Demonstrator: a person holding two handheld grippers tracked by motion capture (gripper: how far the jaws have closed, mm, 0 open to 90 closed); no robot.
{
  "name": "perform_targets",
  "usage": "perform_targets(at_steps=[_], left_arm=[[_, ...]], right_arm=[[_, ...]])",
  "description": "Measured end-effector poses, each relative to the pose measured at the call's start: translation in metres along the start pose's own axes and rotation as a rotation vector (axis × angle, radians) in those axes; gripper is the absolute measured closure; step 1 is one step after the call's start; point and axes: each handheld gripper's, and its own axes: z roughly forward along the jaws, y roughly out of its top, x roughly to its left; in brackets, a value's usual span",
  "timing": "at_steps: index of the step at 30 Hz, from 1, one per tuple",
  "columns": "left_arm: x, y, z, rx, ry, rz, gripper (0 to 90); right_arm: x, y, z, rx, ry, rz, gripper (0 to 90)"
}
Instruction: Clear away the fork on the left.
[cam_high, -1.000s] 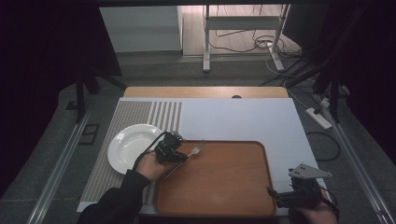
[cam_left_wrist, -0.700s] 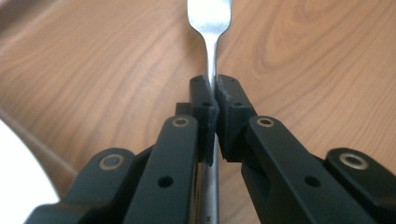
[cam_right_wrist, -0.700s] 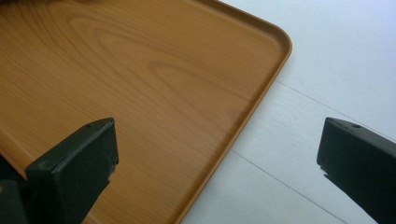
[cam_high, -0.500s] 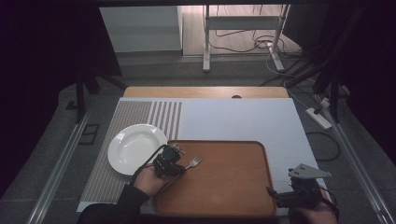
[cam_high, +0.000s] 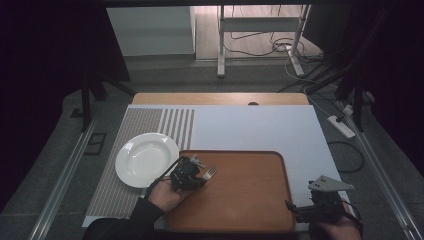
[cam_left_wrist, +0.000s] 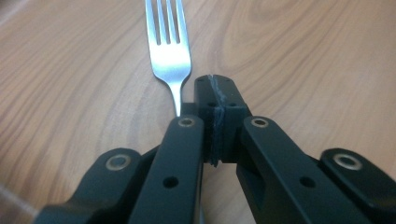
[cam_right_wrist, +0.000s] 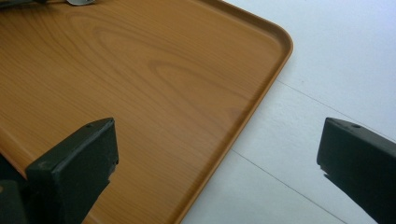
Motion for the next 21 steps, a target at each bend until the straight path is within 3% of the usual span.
perform_targets(at_steps=[7,21], left_arm=[[0.011,-0.003,-0.001,0.024,0.028,-0.011,89.4],[0.034,-0.016,-0.01,0.042,0.039,-0.063,89.4]], right_arm=[[0.0,0.0,0.0,0.0,-0.002,-0.001,0.0],[0.001,0.0,-0.001,0.0,-0.007,-0.009,0.0]])
